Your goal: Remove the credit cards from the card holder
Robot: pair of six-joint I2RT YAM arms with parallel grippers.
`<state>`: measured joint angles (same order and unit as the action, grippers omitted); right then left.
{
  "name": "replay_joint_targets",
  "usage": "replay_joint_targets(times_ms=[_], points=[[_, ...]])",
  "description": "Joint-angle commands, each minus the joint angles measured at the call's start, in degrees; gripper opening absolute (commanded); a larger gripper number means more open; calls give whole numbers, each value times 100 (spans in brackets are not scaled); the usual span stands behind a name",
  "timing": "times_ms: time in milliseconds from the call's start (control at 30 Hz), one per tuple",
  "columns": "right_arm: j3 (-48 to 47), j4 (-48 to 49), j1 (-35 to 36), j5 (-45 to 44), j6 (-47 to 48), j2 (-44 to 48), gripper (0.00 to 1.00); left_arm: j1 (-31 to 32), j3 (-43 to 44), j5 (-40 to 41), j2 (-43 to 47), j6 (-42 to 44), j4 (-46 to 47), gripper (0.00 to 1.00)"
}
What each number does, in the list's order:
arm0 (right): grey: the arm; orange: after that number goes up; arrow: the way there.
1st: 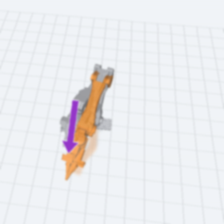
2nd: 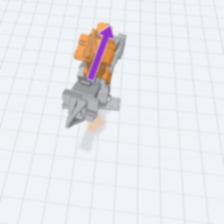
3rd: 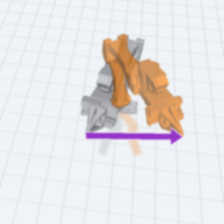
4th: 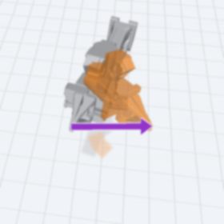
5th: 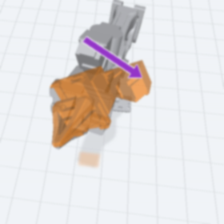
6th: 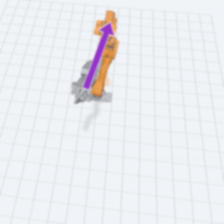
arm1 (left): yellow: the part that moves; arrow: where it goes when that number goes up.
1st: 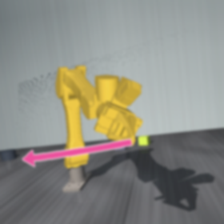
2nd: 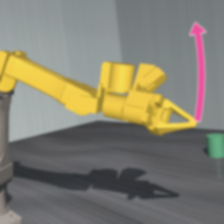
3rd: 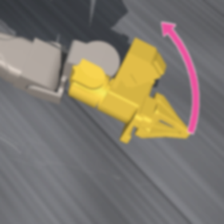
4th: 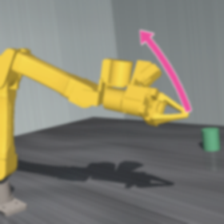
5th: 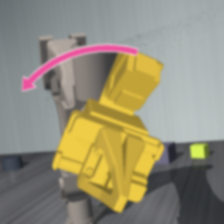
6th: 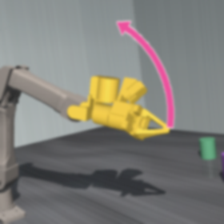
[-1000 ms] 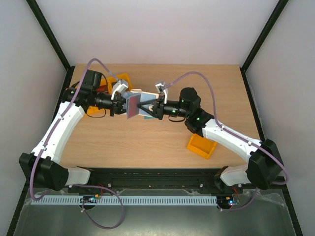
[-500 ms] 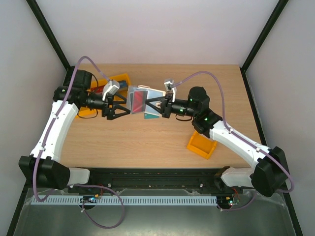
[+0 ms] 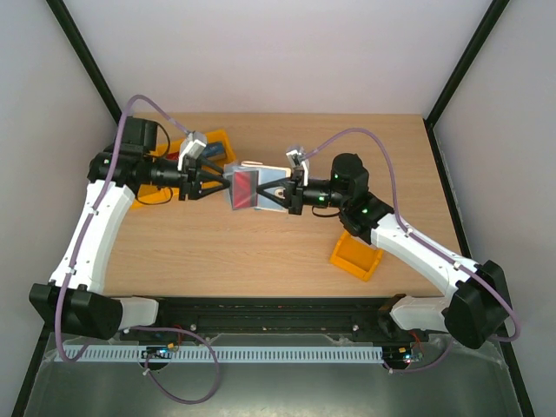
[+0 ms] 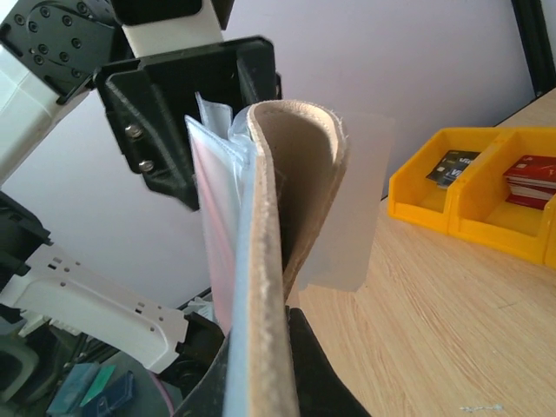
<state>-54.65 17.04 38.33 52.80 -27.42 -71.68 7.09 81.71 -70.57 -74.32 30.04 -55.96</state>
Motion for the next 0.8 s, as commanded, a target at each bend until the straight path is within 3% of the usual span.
replay_joint_targets(times_ms=[0, 67, 200, 333, 467, 533, 633, 667, 700, 767], points=[[-56, 416, -14, 418, -89, 116, 2, -11, -85, -126, 74, -794, 655, 38], [-76, 493, -9, 578, -163, 75, 2, 30, -105, -129, 61, -839, 698, 32], [-54, 792, 4, 761, -322, 32, 2, 166, -157, -129, 41, -894, 729, 30], [-17, 1041, 22, 757, -425, -5, 2, 406, -229, -181, 9, -923, 734, 38], [-35, 1100, 26, 712, -449, -118, 2, 633, -235, -274, -37, -730, 560, 40], [-20, 1100, 25, 685, -425, -143, 2, 660, -243, -325, -47, -592, 447, 32], [-5, 1096, 26, 637, -373, -136, 2, 657, -237, -224, -28, -440, 344, 4], [6, 1046, 26, 612, -327, -128, 2, 649, -231, -116, -18, -438, 349, 2], [-10, 883, 14, 526, -236, -111, 4, 638, -223, 16, -8, -444, 346, 2], [-65, 313, -56, 65, 35, -65, 35, 623, -216, 779, 26, -783, 542, 2]])
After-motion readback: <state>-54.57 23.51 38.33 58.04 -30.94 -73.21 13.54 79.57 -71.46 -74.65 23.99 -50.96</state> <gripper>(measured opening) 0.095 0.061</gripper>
